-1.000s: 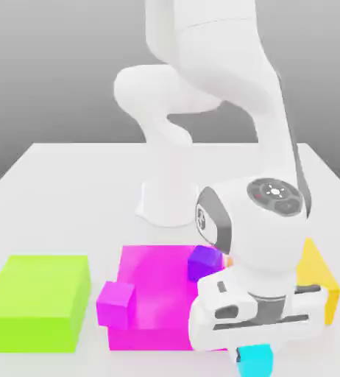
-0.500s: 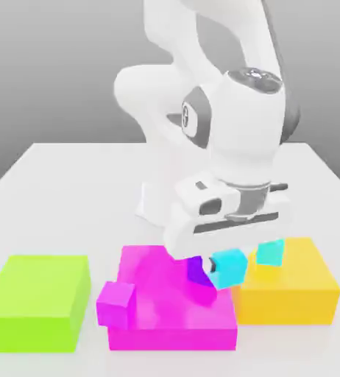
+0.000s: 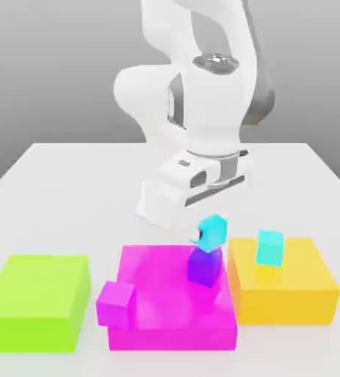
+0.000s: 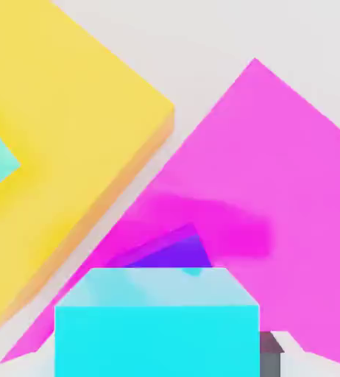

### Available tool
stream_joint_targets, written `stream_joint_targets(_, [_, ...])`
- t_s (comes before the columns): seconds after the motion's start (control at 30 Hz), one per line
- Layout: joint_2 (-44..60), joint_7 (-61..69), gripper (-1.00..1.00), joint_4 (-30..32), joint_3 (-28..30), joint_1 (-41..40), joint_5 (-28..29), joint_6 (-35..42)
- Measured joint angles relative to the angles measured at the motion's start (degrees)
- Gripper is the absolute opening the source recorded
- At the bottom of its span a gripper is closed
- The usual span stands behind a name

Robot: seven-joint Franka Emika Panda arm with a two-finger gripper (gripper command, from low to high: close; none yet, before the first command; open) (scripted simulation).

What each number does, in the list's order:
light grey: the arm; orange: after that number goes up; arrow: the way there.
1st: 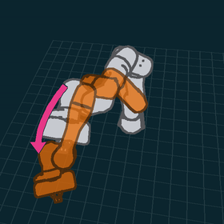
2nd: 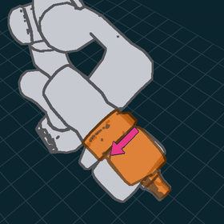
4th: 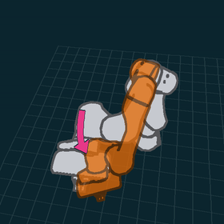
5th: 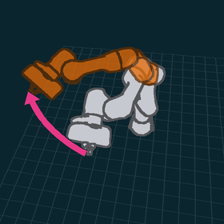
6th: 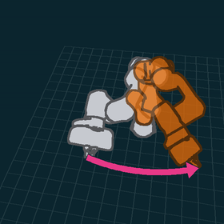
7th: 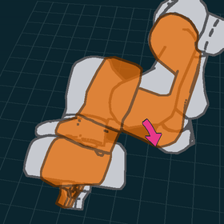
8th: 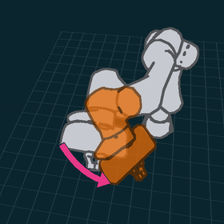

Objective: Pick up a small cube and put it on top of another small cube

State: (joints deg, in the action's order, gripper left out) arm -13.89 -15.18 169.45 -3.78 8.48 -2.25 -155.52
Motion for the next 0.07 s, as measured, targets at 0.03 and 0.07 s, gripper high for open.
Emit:
stream_joint_targets(0.03, [0.0,0.0,1.0,0.0,0.0,0.0,0.0,0.0])
stream_joint_targets(0.07, [0.0,0.0,1.0,0.0,0.0,0.0,0.0,0.0])
